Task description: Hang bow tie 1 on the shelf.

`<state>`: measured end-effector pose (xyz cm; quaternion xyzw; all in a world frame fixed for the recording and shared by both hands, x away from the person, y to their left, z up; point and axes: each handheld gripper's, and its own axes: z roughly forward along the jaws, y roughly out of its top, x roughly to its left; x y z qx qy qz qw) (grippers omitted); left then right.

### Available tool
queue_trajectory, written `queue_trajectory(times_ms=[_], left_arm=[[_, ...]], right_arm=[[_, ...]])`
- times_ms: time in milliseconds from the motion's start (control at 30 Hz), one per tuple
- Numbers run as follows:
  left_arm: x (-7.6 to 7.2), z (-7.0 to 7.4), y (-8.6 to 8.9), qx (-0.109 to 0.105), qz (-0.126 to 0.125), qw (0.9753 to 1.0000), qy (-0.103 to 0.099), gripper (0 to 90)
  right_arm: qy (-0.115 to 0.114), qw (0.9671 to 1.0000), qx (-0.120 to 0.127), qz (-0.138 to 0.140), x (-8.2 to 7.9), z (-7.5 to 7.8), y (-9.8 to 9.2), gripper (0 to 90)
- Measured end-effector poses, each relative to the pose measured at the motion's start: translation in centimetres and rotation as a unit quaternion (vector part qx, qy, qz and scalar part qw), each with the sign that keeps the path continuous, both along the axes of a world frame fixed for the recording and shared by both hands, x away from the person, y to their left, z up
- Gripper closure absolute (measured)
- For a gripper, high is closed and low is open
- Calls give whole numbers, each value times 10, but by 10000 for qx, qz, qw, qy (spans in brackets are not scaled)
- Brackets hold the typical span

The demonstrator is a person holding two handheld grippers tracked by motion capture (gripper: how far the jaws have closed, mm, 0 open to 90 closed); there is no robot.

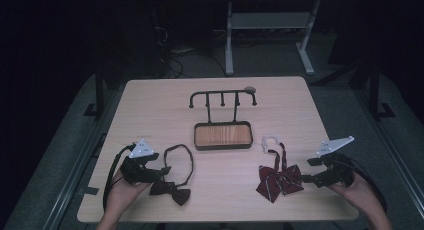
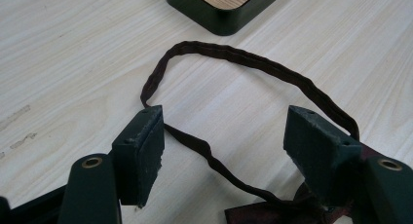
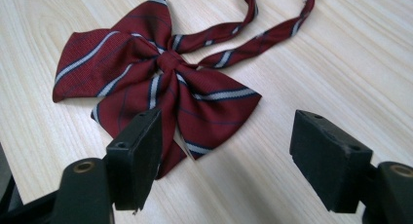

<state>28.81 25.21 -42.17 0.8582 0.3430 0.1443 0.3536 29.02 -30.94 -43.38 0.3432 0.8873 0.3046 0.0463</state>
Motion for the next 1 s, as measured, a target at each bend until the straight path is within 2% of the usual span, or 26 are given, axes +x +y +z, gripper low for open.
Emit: queue_trajectory(times_ms=[200, 300, 400, 600, 1000], left_arm=[[-1, -1, 0, -12, -11, 10000, 25, 315], [-1, 0, 1, -18, -24, 10000, 0, 315], [-1, 0, 3, -51, -12, 10000, 3, 310], [-3, 2, 4, -70, 6, 10000, -38, 304], [-2, 2, 6, -78, -23, 10000, -41, 302]], right_arm=[[84, 9999, -17, 93, 1, -1, 5, 256], [45, 9999, -23, 142, 2, 1, 8, 256], [35, 9998, -85, 164, 3, 6, 13, 259], [-52, 9998, -9, 188, 4, 20, 24, 272], [11, 9988, -280, 402, 20, 33, 42, 296]])
